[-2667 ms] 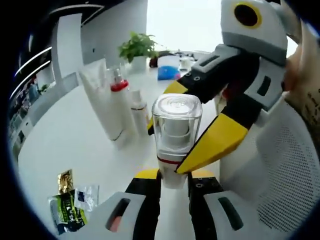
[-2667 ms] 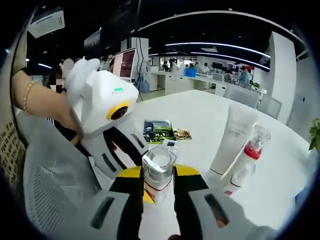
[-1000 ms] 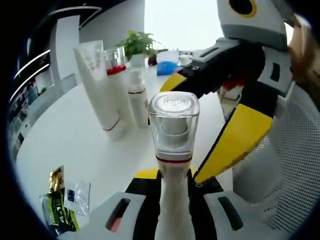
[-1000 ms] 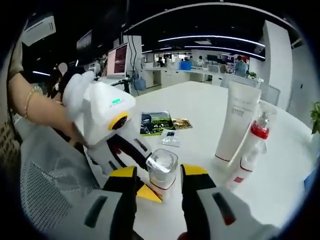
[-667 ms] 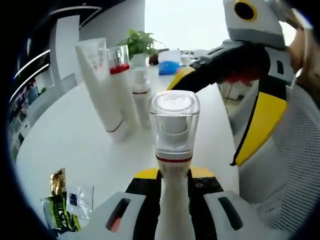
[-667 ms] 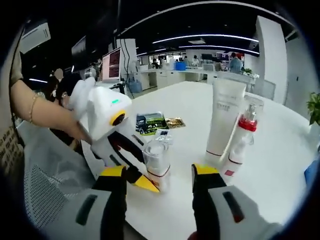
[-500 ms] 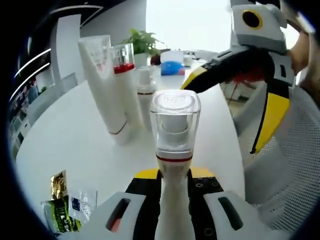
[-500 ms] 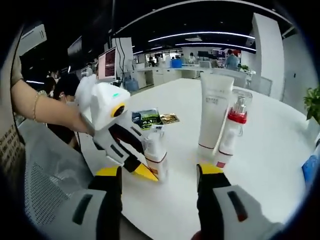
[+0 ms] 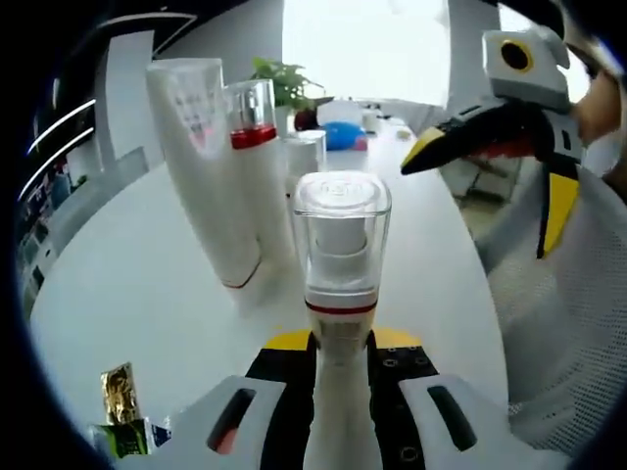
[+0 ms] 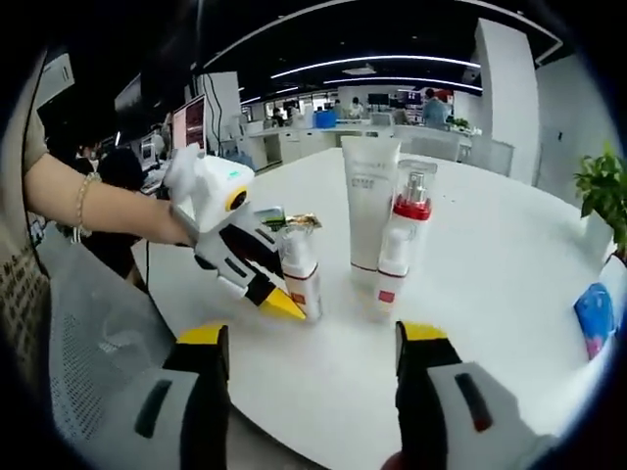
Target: Arrange the skincare products in the storage area until every visible bottle or jar stands upright without overlapping.
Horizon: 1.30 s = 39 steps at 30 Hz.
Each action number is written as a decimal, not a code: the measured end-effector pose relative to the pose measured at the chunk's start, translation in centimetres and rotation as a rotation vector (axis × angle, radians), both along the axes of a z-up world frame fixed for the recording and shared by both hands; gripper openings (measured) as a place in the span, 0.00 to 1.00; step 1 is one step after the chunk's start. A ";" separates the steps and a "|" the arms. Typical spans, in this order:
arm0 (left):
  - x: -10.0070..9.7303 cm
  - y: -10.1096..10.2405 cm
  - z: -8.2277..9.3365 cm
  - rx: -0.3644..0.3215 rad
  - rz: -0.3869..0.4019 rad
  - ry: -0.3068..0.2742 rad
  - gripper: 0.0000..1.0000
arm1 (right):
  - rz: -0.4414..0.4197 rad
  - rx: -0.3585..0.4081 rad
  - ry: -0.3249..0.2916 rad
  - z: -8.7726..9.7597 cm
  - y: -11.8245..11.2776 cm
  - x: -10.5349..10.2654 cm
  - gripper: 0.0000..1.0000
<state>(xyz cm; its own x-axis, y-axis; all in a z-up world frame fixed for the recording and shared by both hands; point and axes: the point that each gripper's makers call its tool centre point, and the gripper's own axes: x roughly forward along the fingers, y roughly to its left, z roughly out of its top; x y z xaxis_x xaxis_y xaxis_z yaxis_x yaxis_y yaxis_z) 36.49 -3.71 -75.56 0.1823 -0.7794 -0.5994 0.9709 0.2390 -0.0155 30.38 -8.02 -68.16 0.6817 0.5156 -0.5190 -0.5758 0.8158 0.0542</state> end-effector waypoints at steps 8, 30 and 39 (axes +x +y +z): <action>1.7 -1.9 0.1 -0.013 -0.005 -0.001 0.16 | -0.026 0.017 -0.002 0.5 -0.9 0.0 0.77; 3.5 -3.4 -0.6 0.000 -0.048 0.000 0.17 | -0.040 0.036 0.026 0.1 -0.8 -0.3 0.79; 3.4 -3.2 -1.5 0.036 -0.045 0.006 0.17 | -0.033 0.029 0.038 -0.2 -0.7 -0.4 0.79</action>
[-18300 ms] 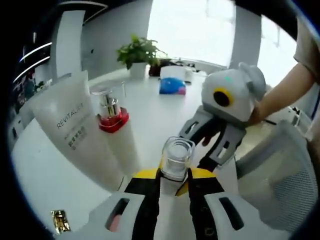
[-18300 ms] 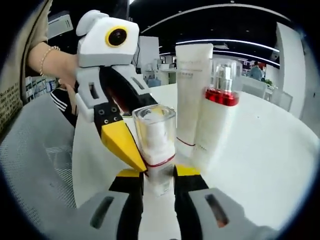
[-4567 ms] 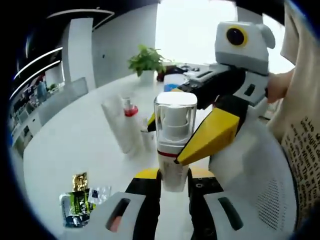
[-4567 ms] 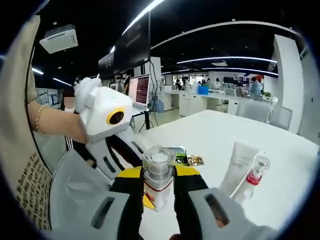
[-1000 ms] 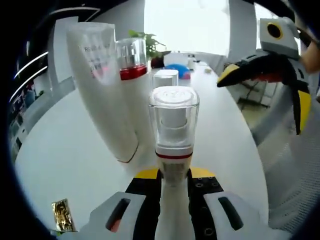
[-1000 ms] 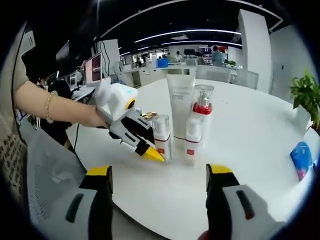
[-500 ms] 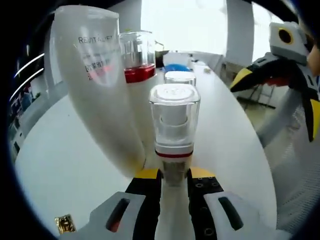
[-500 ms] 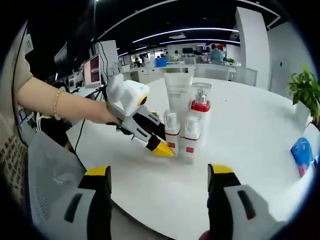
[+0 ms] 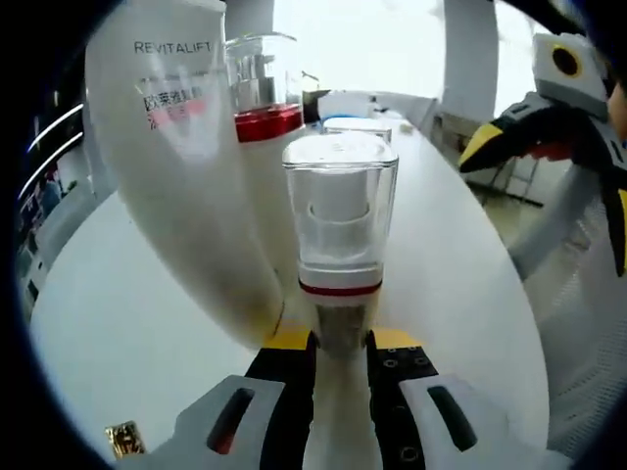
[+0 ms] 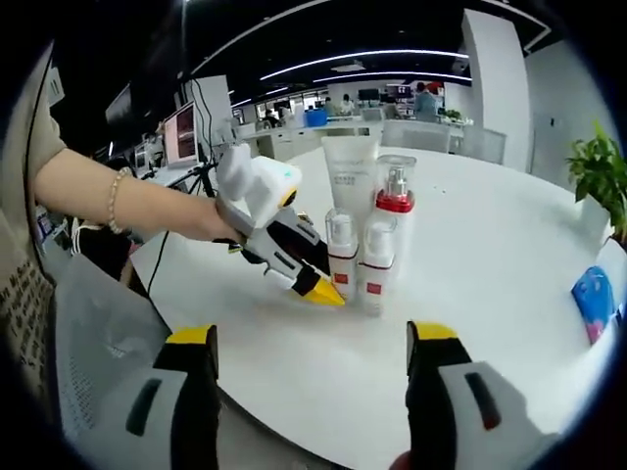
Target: Arrange the skincare products in the storage area until every visible bottle or jar stands upright without overlapping.
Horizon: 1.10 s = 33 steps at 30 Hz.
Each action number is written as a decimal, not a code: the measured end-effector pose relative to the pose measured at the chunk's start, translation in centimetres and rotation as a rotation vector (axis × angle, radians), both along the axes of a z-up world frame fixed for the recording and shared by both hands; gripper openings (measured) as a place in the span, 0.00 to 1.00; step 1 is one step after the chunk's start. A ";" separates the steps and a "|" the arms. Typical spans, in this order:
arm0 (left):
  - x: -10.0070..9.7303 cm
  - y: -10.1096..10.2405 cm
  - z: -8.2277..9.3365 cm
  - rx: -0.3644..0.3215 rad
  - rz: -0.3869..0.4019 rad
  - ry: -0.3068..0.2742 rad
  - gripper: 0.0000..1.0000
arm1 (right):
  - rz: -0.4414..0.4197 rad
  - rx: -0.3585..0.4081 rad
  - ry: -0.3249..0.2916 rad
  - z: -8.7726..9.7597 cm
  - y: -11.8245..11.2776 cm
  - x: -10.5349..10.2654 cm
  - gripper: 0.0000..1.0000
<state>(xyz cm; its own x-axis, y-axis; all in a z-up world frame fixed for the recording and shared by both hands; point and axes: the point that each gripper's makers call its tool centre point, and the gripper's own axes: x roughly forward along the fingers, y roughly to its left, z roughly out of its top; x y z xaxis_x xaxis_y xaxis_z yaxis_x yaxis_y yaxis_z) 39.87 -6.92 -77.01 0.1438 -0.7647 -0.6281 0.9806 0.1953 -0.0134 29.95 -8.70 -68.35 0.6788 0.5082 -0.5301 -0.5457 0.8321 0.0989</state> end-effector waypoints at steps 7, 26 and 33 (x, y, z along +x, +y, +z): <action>-0.2 1.0 -1.0 0.051 0.011 0.018 0.17 | -0.002 -0.001 0.001 0.0 -0.1 0.0 0.79; -1.2 3.3 0.9 0.031 0.064 0.035 0.31 | 0.026 -0.008 -0.005 0.0 0.3 -0.1 0.80; -1.9 5.6 2.0 0.028 0.130 0.046 0.36 | 0.025 0.006 -0.014 0.4 0.3 -0.1 0.81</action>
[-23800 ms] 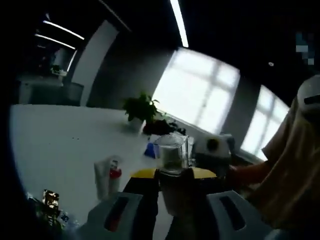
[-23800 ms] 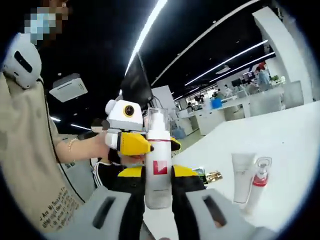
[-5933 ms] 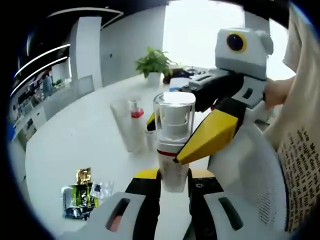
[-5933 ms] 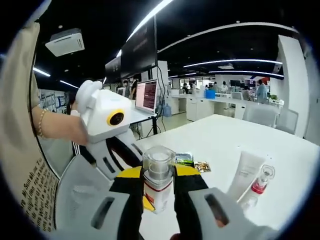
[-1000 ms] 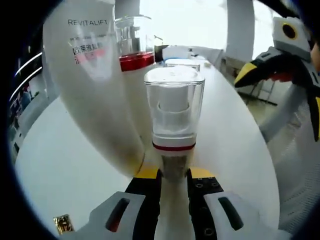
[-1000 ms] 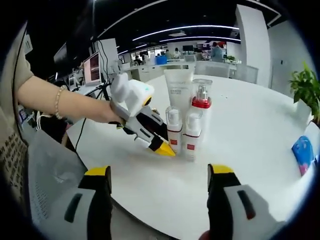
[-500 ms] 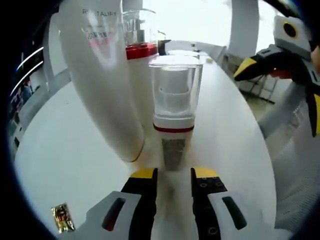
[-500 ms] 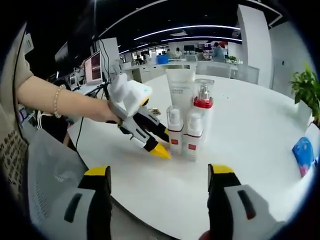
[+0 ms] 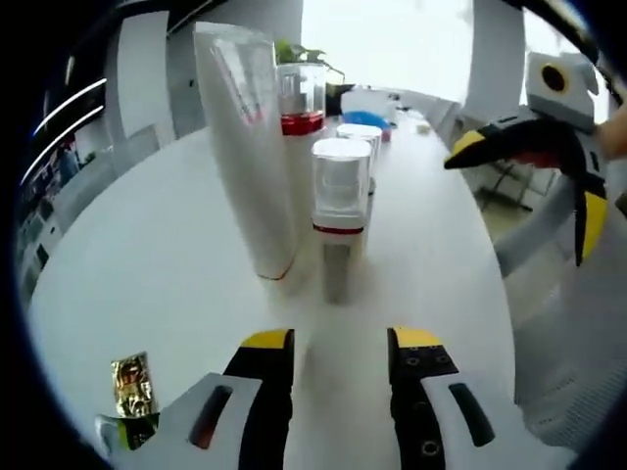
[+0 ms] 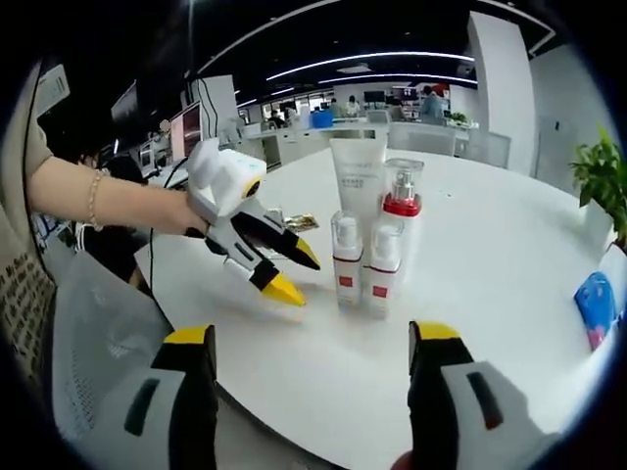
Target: Arrange the skincare products in the storage area until every visible bottle or jar stands upright without overlapping.
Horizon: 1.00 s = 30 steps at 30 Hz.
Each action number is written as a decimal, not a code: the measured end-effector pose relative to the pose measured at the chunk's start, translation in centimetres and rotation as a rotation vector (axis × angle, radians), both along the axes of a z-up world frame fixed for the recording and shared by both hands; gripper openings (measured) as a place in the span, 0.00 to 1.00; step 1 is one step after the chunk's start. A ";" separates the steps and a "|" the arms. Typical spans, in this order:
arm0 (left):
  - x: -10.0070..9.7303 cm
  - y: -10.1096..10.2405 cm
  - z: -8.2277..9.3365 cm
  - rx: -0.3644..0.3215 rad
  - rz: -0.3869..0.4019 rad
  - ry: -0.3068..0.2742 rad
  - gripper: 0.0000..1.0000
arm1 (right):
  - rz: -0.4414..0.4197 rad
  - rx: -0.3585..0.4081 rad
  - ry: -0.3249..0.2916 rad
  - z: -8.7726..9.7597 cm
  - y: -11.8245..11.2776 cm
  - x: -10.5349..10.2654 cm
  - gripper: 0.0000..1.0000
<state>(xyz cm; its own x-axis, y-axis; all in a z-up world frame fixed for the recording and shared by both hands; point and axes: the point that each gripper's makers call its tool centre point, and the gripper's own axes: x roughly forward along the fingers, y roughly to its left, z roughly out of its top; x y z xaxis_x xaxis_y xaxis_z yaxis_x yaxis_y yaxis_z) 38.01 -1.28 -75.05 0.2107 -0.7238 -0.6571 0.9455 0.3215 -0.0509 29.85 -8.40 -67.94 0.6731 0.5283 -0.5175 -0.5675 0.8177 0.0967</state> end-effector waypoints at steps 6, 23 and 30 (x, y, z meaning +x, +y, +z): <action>-0.7 2.2 0.8 -0.006 0.077 0.018 0.47 | 0.005 0.010 -0.012 0.4 0.1 0.1 0.81; -4.4 9.1 2.0 -0.062 0.352 0.117 0.68 | -0.006 0.034 -0.038 1.5 -1.0 -0.4 0.81; -5.9 11.0 4.3 -0.130 0.446 0.111 0.79 | -0.023 0.059 -0.055 2.2 -1.2 -0.8 0.82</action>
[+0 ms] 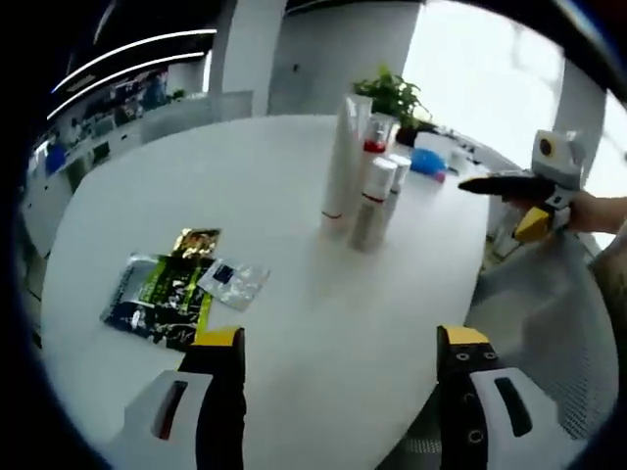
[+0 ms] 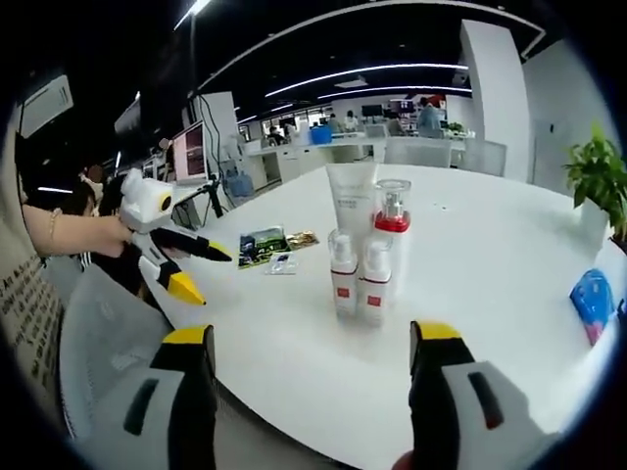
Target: Arrange the skincare products in the storage area until every visible bottle or jar stands upright without overlapping.
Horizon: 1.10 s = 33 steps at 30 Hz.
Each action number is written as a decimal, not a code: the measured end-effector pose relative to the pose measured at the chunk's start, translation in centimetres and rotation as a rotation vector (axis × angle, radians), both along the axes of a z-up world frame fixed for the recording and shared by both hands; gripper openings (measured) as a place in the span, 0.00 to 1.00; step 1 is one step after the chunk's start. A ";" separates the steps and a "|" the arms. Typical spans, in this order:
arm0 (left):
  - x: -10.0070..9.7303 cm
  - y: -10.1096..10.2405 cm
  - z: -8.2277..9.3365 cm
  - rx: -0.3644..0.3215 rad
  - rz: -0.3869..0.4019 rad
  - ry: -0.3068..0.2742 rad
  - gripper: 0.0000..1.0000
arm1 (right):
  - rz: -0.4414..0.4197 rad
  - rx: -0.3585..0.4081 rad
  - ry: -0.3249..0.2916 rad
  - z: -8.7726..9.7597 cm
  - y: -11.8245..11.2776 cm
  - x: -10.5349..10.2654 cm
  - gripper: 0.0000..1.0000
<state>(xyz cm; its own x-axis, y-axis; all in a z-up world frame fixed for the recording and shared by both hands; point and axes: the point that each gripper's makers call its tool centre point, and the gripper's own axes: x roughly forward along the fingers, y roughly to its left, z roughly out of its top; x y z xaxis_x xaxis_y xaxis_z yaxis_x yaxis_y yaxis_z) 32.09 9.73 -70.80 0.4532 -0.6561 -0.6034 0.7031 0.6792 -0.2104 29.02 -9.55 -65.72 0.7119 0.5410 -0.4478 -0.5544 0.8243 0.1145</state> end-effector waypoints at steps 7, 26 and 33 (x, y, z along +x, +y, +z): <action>-1.3 2.1 1.2 0.003 0.084 -0.011 0.93 | -0.006 0.006 -0.008 0.0 0.0 0.1 0.82; -3.3 5.6 2.9 -0.042 0.237 -0.008 0.92 | -0.017 -0.004 -0.042 0.4 -0.2 0.2 0.81; -3.5 6.0 2.7 -0.018 0.242 -0.007 0.93 | -0.011 -0.006 -0.041 0.3 -0.1 0.1 0.82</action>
